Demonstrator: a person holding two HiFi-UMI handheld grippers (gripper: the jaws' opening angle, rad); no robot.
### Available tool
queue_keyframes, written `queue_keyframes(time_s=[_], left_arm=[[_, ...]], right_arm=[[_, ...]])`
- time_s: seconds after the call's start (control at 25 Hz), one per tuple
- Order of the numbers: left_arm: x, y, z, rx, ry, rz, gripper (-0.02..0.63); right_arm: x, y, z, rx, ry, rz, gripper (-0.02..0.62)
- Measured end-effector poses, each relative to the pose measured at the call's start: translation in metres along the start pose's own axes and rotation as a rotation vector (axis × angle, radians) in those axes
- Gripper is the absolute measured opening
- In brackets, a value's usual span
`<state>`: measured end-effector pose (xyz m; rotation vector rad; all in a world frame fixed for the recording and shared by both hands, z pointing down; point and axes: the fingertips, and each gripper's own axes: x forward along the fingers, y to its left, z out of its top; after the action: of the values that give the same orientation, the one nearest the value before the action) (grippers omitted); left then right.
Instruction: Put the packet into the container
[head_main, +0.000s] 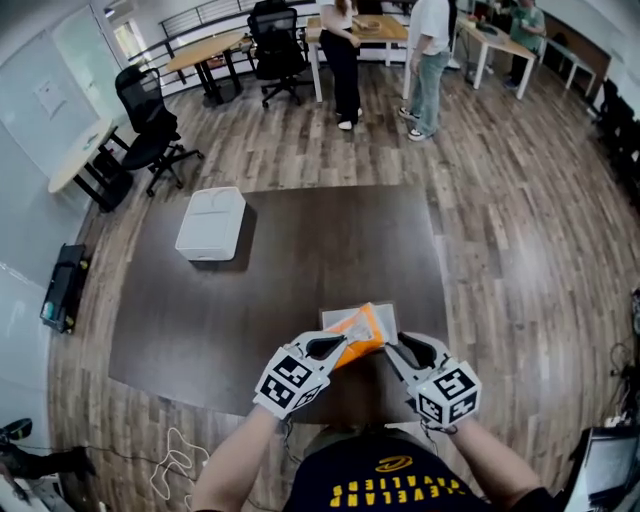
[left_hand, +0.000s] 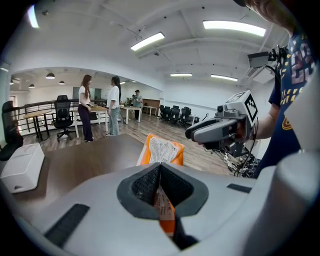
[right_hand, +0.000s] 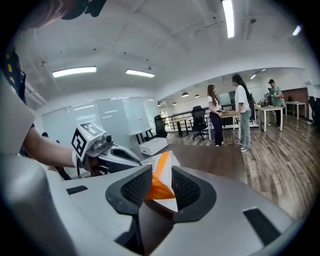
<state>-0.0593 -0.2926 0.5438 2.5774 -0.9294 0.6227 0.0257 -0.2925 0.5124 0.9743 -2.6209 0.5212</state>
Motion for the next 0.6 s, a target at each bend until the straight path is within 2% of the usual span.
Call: queue_keyframes(time_s=[0.6], left_arm=[[0.049, 0.012, -0.008, 0.144, 0.164, -0.122, 0.0]], right_arm=[[0.029, -0.028, -0.033, 0.006, 0.125, -0.096, 0.109]])
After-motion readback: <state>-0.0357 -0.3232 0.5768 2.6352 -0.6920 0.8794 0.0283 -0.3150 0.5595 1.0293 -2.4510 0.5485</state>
